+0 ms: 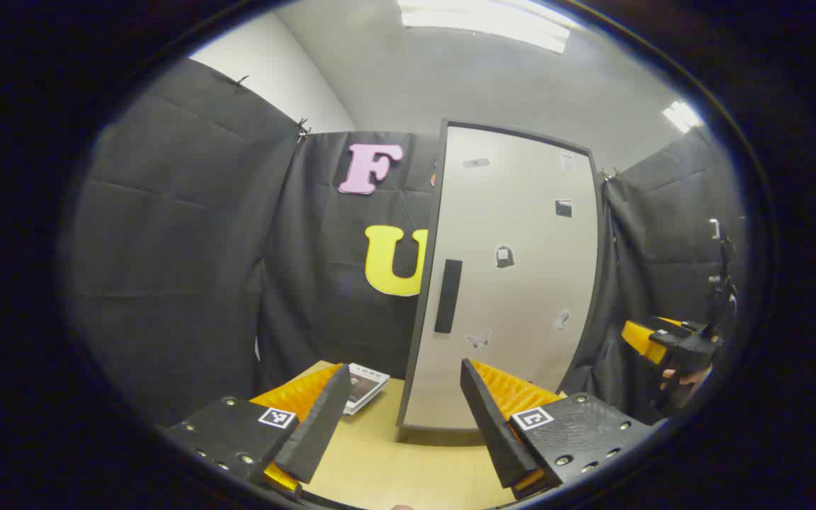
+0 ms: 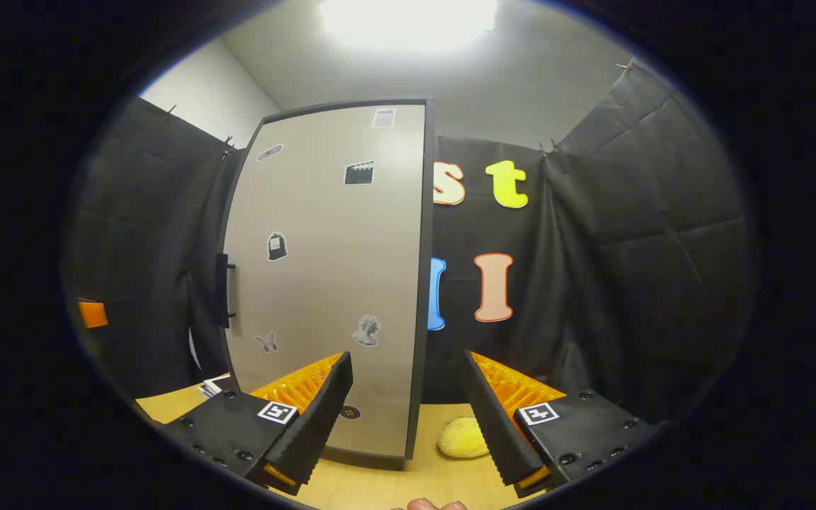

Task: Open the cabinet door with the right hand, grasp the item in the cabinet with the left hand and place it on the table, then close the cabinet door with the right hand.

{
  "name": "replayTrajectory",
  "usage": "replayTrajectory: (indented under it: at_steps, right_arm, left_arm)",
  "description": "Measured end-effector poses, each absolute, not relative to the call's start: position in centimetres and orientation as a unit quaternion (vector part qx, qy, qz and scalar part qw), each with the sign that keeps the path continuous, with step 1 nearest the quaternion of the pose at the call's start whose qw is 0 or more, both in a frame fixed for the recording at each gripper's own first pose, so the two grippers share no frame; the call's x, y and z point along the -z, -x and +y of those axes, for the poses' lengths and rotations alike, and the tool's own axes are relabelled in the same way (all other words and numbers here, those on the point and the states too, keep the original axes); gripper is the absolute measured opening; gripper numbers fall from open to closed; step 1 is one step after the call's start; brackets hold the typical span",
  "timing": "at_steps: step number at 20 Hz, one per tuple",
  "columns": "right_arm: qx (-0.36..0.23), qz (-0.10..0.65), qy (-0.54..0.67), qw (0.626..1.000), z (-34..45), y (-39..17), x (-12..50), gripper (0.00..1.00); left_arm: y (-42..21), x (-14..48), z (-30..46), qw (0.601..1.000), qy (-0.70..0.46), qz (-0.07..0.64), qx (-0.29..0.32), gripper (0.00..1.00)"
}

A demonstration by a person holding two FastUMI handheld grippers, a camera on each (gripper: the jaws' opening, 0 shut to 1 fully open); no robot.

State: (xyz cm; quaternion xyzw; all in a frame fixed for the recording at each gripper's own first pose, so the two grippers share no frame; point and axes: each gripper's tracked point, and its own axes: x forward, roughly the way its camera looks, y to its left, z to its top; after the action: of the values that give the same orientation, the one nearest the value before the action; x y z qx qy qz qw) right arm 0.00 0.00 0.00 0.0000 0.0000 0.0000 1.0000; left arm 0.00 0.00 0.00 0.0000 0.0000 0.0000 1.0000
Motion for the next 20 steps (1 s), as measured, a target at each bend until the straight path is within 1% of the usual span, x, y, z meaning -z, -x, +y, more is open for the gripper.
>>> replayTrajectory:
  at_steps: [3,4,5,6,8,12,13,17,18,19,20]
  right_arm:
    - [-0.016,0.006,0.011,1.000,-0.1,-0.5,1.2,0.98]
    - [-0.015,0.016,0.014,1.000,-0.2,-0.3,1.7,0.98]
    - [-0.013,0.017,0.011,1.000,-0.2,-0.3,2.0,0.98]
    - [-0.013,0.016,0.003,1.000,0.1,-0.4,2.0,0.98]
    - [-0.004,0.024,-0.006,1.000,0.5,-0.8,2.2,0.97]
    - [0.005,0.034,-0.018,0.999,2.6,-1.7,2.2,0.97]
    - [0.008,0.039,-0.019,0.999,3.2,-1.9,2.4,0.98]
    - [0.020,0.038,-0.026,0.999,5.2,-2.3,2.2,0.98]
    - [0.022,0.039,-0.026,0.999,5.7,-2.4,2.1,0.98]
    - [0.023,0.040,-0.026,0.999,6.2,-2.5,2.1,0.98]
    - [0.022,0.041,-0.028,0.999,6.7,-2.7,1.9,0.98]
  left_arm:
    - [1.1,0.8,0.5,1.000,-0.001,0.007,-0.027,0.91]
    - [1.3,0.8,0.3,1.000,-0.001,0.008,-0.024,0.91]
    - [1.2,0.8,0.3,1.000,-0.003,0.006,-0.023,0.94]
    - [1.1,0.7,0.7,1.000,-0.005,0.005,-0.023,0.91]
    - [0.5,0.9,1.5,1.000,-0.003,0.013,-0.023,0.91]
    - [-0.6,0.7,3.8,1.000,-0.005,0.016,-0.018,0.95]
    - [-0.6,0.9,4.6,1.000,-0.011,0.019,-0.018,0.91]
    - [-1.1,1.3,7.4,0.999,-0.013,0.027,-0.021,0.91]
    - [-1.1,1.1,8.0,0.999,-0.012,0.026,-0.020,0.95]
    - [-1.2,1.1,8.6,0.999,-0.012,0.025,-0.020,0.91]
    - [-1.3,1.0,9.3,0.999,-0.013,0.025,-0.022,0.91]
